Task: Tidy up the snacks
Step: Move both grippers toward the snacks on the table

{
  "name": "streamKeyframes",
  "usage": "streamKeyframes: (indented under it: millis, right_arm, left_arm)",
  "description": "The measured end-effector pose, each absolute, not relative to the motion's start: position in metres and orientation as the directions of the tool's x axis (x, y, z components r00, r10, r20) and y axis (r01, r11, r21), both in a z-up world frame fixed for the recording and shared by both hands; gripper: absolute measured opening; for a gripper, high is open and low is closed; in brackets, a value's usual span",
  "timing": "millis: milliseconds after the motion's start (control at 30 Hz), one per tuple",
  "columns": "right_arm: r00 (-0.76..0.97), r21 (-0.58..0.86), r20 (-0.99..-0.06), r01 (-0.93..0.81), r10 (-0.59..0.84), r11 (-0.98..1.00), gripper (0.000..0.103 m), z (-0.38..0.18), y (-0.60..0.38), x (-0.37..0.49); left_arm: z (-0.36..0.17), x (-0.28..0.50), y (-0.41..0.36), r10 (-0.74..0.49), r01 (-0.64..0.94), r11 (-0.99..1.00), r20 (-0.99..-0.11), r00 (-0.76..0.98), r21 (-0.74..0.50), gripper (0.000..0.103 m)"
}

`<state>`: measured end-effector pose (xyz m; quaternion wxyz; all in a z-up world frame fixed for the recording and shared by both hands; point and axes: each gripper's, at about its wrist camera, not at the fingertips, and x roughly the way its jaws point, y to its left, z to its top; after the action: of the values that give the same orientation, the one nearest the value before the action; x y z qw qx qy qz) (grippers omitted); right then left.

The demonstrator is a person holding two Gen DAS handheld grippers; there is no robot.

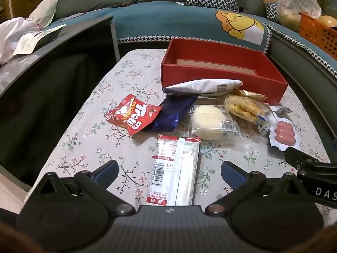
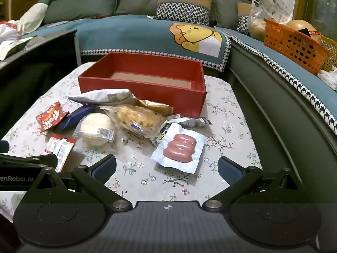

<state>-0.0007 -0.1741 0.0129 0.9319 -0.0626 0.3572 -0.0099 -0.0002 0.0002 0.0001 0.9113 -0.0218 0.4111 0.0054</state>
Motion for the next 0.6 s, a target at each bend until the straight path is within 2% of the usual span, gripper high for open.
streamKeyframes:
  millis: [600]
  right_arm:
    - [0.720,-0.152,-0.690,-0.038,-0.079,0.988,0.103,0.004,-0.171,0.002]
  left_arm:
    - [-0.010,0.002,-0.003,0.000,-0.009,1.000,-0.776,0.631,-0.007,0.103]
